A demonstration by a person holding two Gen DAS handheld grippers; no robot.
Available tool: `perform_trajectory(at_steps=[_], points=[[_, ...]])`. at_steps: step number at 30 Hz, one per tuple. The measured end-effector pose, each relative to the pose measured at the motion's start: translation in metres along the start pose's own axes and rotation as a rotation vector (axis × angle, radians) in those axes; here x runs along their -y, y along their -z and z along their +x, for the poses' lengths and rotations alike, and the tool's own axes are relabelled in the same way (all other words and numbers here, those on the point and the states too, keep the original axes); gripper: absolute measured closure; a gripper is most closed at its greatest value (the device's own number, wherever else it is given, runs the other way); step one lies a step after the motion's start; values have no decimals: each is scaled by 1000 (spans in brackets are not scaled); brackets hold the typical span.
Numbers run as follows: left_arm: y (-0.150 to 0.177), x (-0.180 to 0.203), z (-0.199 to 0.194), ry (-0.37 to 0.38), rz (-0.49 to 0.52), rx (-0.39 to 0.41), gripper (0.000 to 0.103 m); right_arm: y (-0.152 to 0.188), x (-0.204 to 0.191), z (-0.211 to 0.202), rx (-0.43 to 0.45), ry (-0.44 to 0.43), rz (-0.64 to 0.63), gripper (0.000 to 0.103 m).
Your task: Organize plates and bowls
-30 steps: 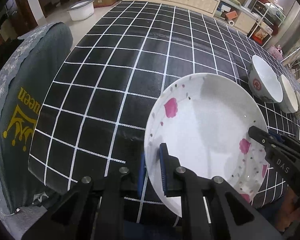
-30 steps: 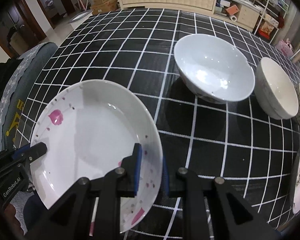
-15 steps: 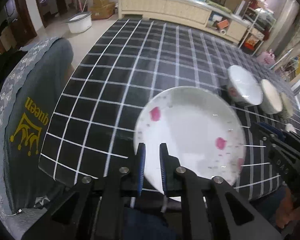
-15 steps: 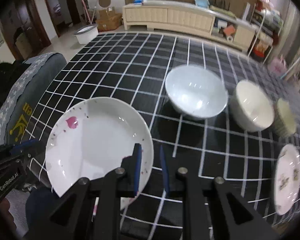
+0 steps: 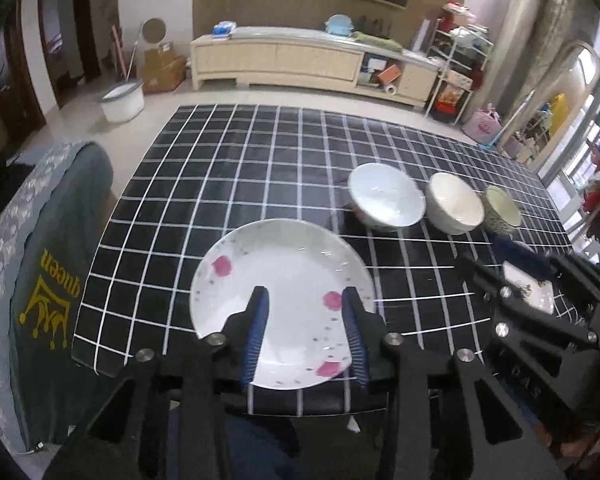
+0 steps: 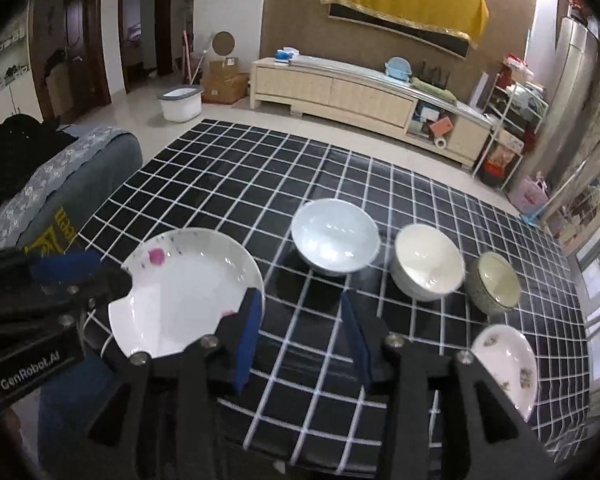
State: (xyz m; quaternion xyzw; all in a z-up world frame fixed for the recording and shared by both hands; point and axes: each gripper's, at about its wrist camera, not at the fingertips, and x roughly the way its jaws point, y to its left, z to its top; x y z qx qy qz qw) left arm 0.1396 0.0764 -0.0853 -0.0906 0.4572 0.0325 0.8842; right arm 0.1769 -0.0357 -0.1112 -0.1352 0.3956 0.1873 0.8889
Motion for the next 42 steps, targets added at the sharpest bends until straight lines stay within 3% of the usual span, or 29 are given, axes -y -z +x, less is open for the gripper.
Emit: perform_trajectory(at_steps=[2, 4, 6, 8, 10, 15, 17, 29, 36, 42], points=[[-1, 12, -5, 15, 16, 8, 66, 2, 17, -7, -6, -74, 92, 57], [0, 22, -8, 24, 36, 17, 63, 5, 26, -16, 32, -16, 106, 57], [-1, 36, -11, 48, 61, 25, 60, 7, 34, -26, 65, 45, 93, 50], [-4, 50, -12, 77, 76, 32, 59, 8, 43, -33, 77, 63, 92, 33], [-7, 67, -13, 87, 99, 42, 56, 9, 53, -42, 95, 86, 95, 26], [-15, 110, -13, 115, 155, 48, 54, 17, 90, -63, 120, 147, 130, 18], [-18, 129, -14, 125, 188, 59, 48, 22, 109, -69, 123, 159, 161, 14], [-21, 234, 8, 181, 335, 41, 45, 57, 207, -78, 80, 124, 341, 7], [-26, 284, 31, 221, 371, 9, 45, 80, 262, -73, 56, 141, 421, 7], [-30, 313, 65, 231, 380, -45, 44, 96, 303, -51, -21, 164, 457, 7]])
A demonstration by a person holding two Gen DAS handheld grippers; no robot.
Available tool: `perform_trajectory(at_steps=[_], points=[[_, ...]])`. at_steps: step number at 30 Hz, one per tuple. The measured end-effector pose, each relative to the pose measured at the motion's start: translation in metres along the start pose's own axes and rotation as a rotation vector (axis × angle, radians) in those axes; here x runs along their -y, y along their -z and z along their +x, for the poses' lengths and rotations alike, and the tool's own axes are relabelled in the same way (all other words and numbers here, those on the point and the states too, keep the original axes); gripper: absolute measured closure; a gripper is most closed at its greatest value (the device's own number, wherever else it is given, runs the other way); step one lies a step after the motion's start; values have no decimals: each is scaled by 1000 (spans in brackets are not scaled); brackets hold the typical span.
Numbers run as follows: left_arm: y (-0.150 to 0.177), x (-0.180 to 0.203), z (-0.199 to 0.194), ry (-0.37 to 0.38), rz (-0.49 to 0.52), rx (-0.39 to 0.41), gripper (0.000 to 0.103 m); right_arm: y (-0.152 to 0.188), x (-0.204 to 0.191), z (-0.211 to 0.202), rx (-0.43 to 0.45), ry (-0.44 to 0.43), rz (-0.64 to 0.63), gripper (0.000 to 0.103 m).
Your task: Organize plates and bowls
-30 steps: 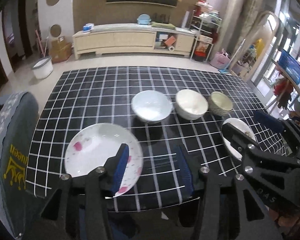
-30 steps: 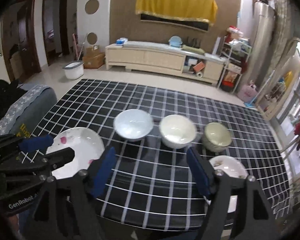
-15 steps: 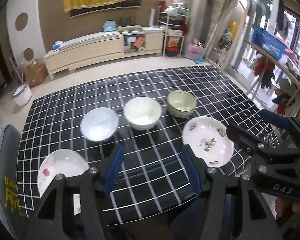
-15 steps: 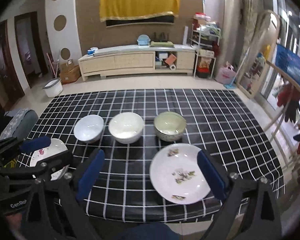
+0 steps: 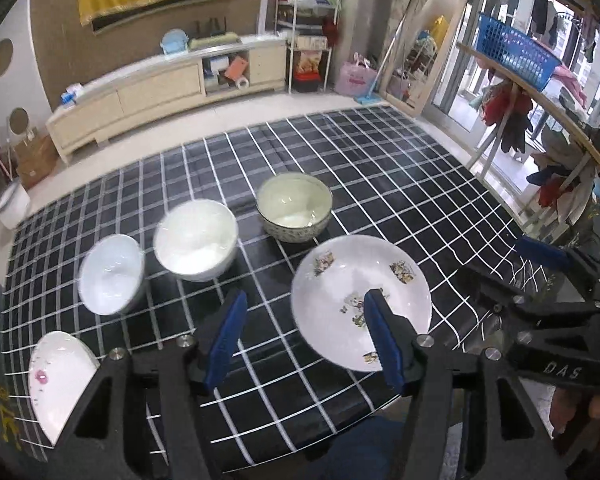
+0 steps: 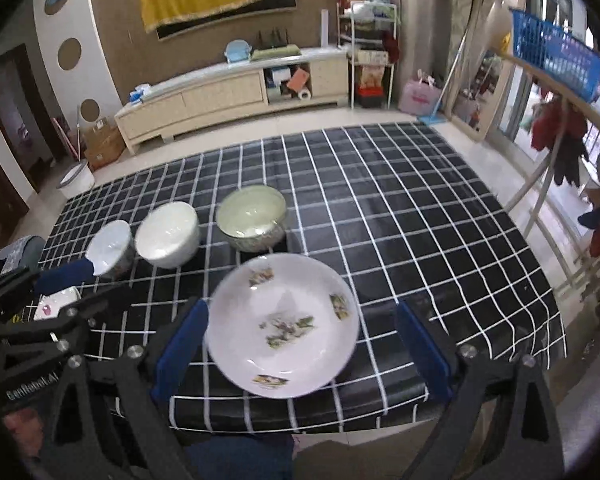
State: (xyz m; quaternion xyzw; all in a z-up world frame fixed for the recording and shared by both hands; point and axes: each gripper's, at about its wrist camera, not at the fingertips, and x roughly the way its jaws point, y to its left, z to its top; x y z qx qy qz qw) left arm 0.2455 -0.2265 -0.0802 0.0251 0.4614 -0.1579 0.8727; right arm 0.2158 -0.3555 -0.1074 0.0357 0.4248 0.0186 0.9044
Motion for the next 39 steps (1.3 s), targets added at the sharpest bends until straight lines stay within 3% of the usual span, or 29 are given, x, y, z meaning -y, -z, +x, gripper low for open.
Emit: perform_trajectory(at_steps=[5, 12, 19, 24, 26, 29, 39], points=[[0, -5, 42, -16, -32, -76, 44, -1, 23, 25, -30, 53, 0, 7], [7, -11, 98, -13, -72, -180, 44, 3, 34, 70, -91, 64, -43, 7], [16, -7, 139, -25, -57, -250, 47, 12, 41, 117, -180, 66, -38, 31], [21, -6, 154, -32, -42, -274, 62, 21, 44, 137, -238, 72, -42, 53], [23, -8, 159, -16, -50, -290, 78, 24, 45, 142, -253, 66, -41, 67], [26, -7, 160, 13, -51, -291, 86, 29, 40, 144, -256, 44, -61, 76], [37, -24, 151, 0, -49, -282, 88, 34, 8, 138, -250, 59, -129, 76]])
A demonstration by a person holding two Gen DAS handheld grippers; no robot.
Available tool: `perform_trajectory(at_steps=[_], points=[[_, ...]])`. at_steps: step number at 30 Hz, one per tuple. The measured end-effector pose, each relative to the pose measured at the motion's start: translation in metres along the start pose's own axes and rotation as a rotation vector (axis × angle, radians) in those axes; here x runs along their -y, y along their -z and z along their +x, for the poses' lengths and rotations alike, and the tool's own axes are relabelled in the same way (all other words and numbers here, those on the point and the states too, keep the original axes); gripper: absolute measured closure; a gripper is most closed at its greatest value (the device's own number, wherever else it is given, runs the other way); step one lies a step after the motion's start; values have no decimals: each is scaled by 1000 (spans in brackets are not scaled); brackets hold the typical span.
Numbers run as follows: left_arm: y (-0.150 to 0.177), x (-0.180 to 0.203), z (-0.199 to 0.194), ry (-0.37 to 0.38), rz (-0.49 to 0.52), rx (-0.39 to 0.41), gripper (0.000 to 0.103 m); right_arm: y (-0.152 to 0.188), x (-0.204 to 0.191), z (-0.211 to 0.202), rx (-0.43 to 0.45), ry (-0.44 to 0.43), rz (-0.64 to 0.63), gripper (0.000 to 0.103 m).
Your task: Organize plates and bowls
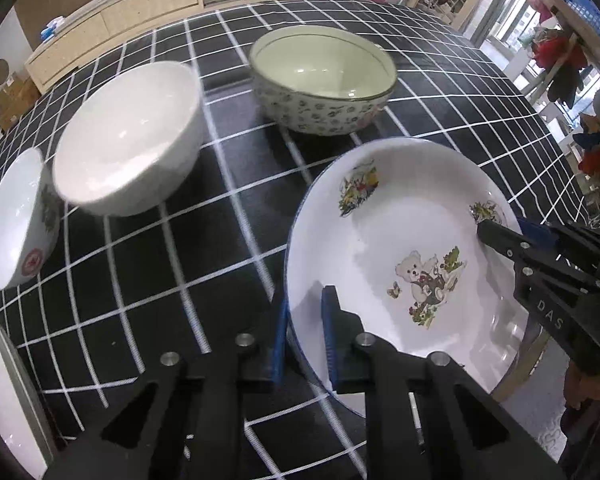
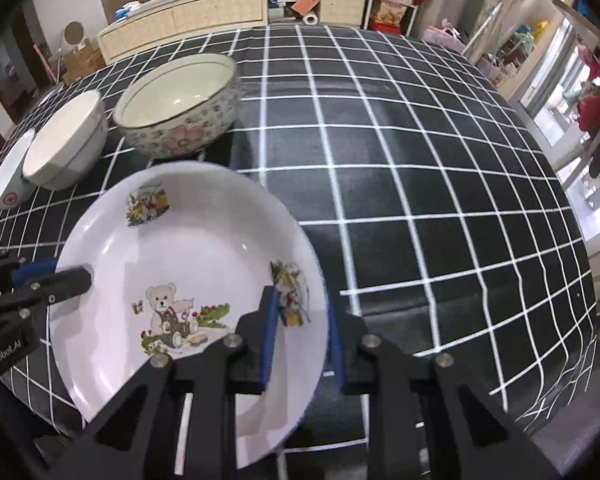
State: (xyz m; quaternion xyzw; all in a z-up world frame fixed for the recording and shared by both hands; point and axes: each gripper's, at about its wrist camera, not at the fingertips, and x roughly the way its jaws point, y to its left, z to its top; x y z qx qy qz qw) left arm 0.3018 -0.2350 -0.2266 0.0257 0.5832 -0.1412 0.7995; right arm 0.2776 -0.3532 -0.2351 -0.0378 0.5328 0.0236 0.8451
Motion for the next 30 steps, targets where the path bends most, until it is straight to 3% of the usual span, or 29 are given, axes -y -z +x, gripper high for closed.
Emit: perform_trajectory(at_steps=[18, 30], points=[[69, -102, -38, -65, -128, -13, 88, 28, -118, -16, -20, -78, -142, 76], [102, -155, -57, -62, -208, -10, 88, 35, -165, -24, -23, -125, -197, 76]])
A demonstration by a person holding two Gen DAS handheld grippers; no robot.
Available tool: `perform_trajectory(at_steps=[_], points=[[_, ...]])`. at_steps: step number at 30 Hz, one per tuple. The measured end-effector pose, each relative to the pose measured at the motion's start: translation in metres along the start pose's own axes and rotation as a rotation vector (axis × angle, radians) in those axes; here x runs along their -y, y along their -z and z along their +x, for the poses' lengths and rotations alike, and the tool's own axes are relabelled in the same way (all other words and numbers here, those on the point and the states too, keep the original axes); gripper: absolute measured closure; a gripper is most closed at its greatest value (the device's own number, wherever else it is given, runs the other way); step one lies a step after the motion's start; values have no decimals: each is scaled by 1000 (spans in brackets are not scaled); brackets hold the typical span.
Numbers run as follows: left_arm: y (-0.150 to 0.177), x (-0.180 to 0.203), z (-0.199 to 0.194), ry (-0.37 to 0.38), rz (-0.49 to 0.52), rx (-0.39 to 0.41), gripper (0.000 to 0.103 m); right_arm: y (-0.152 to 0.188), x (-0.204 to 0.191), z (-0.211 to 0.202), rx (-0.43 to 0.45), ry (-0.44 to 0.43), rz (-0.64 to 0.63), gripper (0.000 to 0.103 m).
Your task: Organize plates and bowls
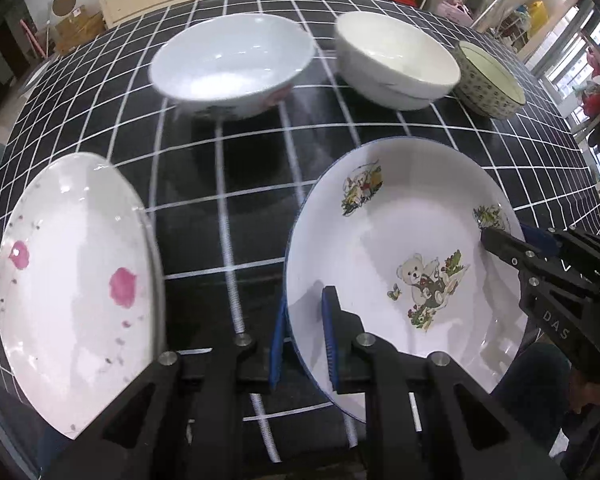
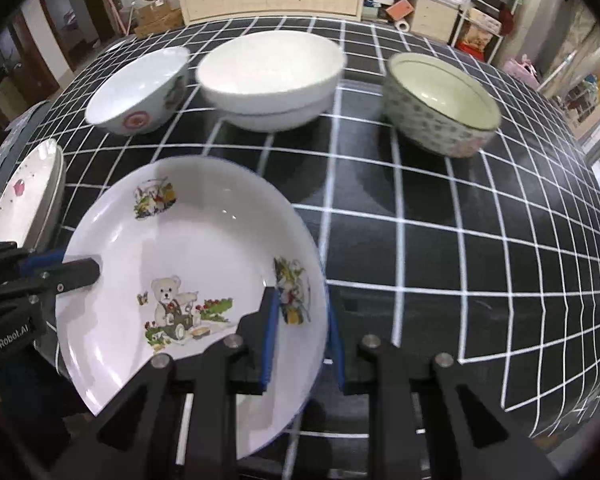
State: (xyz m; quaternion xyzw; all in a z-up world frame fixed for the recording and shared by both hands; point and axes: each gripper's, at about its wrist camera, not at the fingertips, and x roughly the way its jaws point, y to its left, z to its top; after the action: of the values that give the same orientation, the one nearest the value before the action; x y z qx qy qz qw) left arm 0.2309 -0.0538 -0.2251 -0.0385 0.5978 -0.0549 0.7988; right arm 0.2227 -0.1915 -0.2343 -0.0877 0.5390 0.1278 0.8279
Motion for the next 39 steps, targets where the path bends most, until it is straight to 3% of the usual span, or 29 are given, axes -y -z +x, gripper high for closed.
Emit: perform_trajectory(at_steps=[14, 39], points=[[7, -36, -6, 1, -35, 14, 87, -24, -17, 10, 4, -23, -24, 75], [9, -35, -8, -1, -41, 8, 87, -23, -12, 14, -16, -24, 61, 75]])
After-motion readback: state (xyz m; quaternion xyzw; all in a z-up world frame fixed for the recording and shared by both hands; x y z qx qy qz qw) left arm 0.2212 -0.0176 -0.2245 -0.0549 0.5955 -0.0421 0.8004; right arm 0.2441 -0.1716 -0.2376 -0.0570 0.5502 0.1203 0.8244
